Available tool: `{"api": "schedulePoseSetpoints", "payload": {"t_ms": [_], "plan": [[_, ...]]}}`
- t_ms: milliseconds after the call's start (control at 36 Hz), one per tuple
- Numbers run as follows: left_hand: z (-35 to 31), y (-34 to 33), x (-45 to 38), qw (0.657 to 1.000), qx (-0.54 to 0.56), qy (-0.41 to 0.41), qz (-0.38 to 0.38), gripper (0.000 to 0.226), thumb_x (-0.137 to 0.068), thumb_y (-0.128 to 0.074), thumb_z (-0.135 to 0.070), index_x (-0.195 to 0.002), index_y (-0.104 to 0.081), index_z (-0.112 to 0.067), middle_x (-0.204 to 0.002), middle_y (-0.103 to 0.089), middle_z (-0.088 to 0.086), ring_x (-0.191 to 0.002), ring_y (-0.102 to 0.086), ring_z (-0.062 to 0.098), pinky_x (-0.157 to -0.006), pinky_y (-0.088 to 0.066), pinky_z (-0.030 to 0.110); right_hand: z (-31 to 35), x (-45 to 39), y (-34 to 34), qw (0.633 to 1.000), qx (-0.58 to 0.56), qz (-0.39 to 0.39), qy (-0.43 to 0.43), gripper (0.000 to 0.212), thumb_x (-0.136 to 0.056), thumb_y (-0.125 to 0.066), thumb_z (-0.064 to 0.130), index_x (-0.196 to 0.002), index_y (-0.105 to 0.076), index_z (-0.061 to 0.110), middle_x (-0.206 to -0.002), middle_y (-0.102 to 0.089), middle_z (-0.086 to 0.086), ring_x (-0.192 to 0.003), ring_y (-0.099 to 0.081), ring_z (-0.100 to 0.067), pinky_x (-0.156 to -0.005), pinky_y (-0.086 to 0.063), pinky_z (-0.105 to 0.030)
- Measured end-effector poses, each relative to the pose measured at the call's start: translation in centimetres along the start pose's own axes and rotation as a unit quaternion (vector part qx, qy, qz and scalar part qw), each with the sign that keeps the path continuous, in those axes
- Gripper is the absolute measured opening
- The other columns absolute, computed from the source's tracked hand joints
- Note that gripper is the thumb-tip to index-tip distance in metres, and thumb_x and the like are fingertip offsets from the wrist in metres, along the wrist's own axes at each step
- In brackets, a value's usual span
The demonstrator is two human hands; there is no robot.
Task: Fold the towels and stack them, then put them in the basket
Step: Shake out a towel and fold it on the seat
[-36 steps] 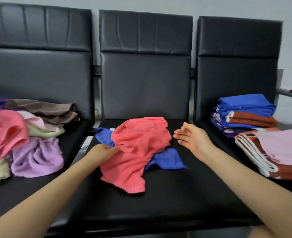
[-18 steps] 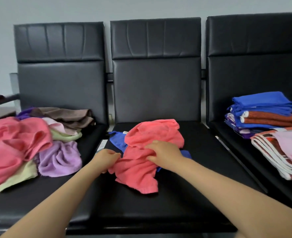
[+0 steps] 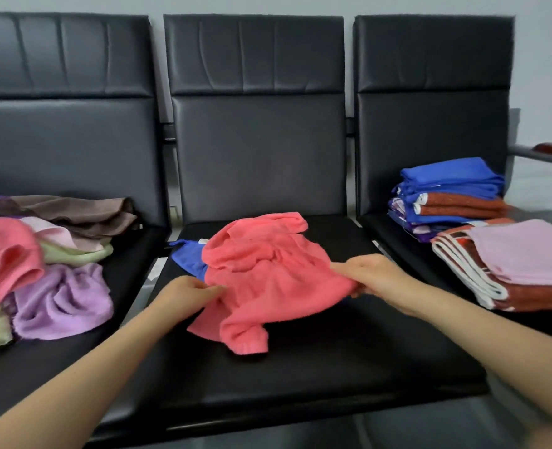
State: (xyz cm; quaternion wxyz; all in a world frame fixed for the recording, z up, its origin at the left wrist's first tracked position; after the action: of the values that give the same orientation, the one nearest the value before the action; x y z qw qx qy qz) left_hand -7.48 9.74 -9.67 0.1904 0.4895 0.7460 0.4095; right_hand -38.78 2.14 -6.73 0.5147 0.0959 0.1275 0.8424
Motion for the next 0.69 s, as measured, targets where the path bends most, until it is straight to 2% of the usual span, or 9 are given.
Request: {"api": "schedulePoseSetpoints", "payload": {"t_ms": [83, 194, 278, 333, 389, 472, 528, 611, 694], "plan": [[-0.9, -0.9, 0.5, 0.999, -0.033, -0.009, 0.022, 0.042, -0.083, -0.065, -0.053, -0.078, -0.072, -0.011, -0.074, -0.061, 0.0, -0.074, -0.056, 0.013, -0.075, -0.046, 0.028, -1.8, 0.5, 2.2, 0.98, 0.179, -0.087, 0.015, 0.036, -0.082, -0.075, 0.02, -0.058, -0.049, 0.016, -0.059, -0.049, 0.004, -0.058, -0.046, -0.007, -0.056, -0.035, -0.017], [-2.5, -1.9, 1.5, 0.998, -0.055, -0.025, 0.02, 0.034, -0.089, -0.06, -0.046, -0.083, -0.07, -0.015, -0.077, -0.059, -0.005, -0.084, -0.057, 0.016, -0.075, -0.042, 0.027, -3.9, 0.8, 3.3, 0.949, 0.288, -0.127, -0.026, 0.027, -0.075, -0.072, 0.006, -0.094, -0.061, 0.021, -0.109, -0.056, -0.007, -0.096, -0.057, -0.017, -0.078, -0.039, -0.019], [-3.7, -2.3, 1.8, 0.995, 0.096, -0.019, 0.003, 0.027, -0.095, -0.054, -0.034, -0.095, -0.065, -0.01, -0.088, -0.058, 0.0, -0.092, -0.054, 0.02, -0.078, -0.04, 0.028, -3.8, 1.0, 3.0, 0.95, 0.258, -0.163, -0.073, 0.057, -0.079, -0.067, 0.006, -0.133, -0.05, 0.015, -0.128, -0.046, -0.014, -0.096, -0.052, -0.018, -0.079, -0.036, -0.021], [-4.3, -2.1, 1.9, 0.974, 0.225, 0.007, -0.004, 0.022, -0.095, -0.054, -0.031, -0.1, -0.064, -0.012, -0.105, -0.062, 0.005, -0.101, -0.055, 0.023, -0.087, -0.043, 0.031, -3.6, 0.8, 2.9, 0.955, 0.224, -0.171, -0.093, 0.069, -0.081, -0.067, 0.006, -0.143, -0.041, 0.013, -0.136, -0.046, -0.016, -0.109, -0.054, -0.024, -0.084, -0.039, -0.024], [-4.7, -1.4, 2.0, 0.951, 0.308, 0.023, -0.02, 0.022, -0.094, -0.057, -0.03, -0.102, -0.064, -0.011, -0.11, -0.063, 0.009, -0.103, -0.058, 0.027, -0.093, -0.047, 0.036, -3.5, 0.7, 3.1, 0.961, 0.194, -0.165, -0.104, 0.06, -0.08, -0.067, 0.002, -0.137, -0.05, 0.008, -0.13, -0.056, -0.014, -0.109, -0.057, -0.024, -0.085, -0.042, -0.025], [-4.8, 0.4, 2.7, 0.912, 0.403, 0.015, -0.069, 0.013, -0.092, -0.061, -0.026, -0.09, -0.065, -0.014, -0.097, -0.066, 0.009, -0.091, -0.06, 0.024, -0.089, -0.048, 0.037, -2.9, 0.9, 3.6, 0.975, 0.129, -0.146, -0.105, 0.029, -0.084, -0.06, -0.002, -0.11, -0.069, 0.009, -0.085, -0.067, -0.008, -0.065, -0.054, -0.016, -0.052, -0.042, -0.021], [-4.4, 1.9, 3.2, 0.898, 0.423, -0.008, -0.118, 0.014, -0.092, -0.06, -0.025, -0.083, -0.065, -0.015, -0.088, -0.066, 0.006, -0.082, -0.06, 0.02, -0.08, -0.048, 0.033, -2.5, 1.1, 4.4, 0.979, 0.081, -0.165, -0.085, 0.027, -0.087, -0.055, -0.003, -0.103, -0.071, 0.013, -0.072, -0.061, -0.003, -0.053, -0.046, -0.014, -0.04, -0.034, -0.019], [-3.4, 3.5, 4.3, 0.907, 0.354, -0.055, -0.223, 0.019, -0.095, -0.056, -0.024, -0.081, -0.061, -0.012, -0.086, -0.062, 0.005, -0.082, -0.054, 0.017, -0.071, -0.041, 0.029, -1.9, 1.4, 6.0, 0.977, 0.01, -0.211, -0.013, 0.034, -0.09, -0.047, -0.004, -0.107, -0.07, 0.014, -0.089, -0.065, -0.003, -0.064, -0.051, -0.015, -0.045, -0.037, -0.017], [-2.4, 3.9, 5.4, 0.915, 0.31, -0.063, -0.251, 0.014, -0.095, -0.054, -0.021, -0.09, -0.062, -0.01, -0.09, -0.06, 0.004, -0.088, -0.05, 0.016, -0.073, -0.036, 0.026, -1.1, 2.1, 7.0, 0.968, -0.089, -0.234, 0.027, 0.038, -0.092, -0.043, -0.005, -0.094, -0.07, 0.021, -0.098, -0.066, -0.008, -0.08, -0.058, -0.02, -0.066, -0.045, -0.028]]}}
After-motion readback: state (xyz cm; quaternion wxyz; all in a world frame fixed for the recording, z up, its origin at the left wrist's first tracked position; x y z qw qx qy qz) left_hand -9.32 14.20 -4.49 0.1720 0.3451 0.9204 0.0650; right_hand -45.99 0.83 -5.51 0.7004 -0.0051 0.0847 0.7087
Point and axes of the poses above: each hand's wrist, its own x-axis away from the middle knuckle, its own y-axis out of the back of the hand, z = x × y, the point moved 1 cm from there along -x, towards the middle knuckle
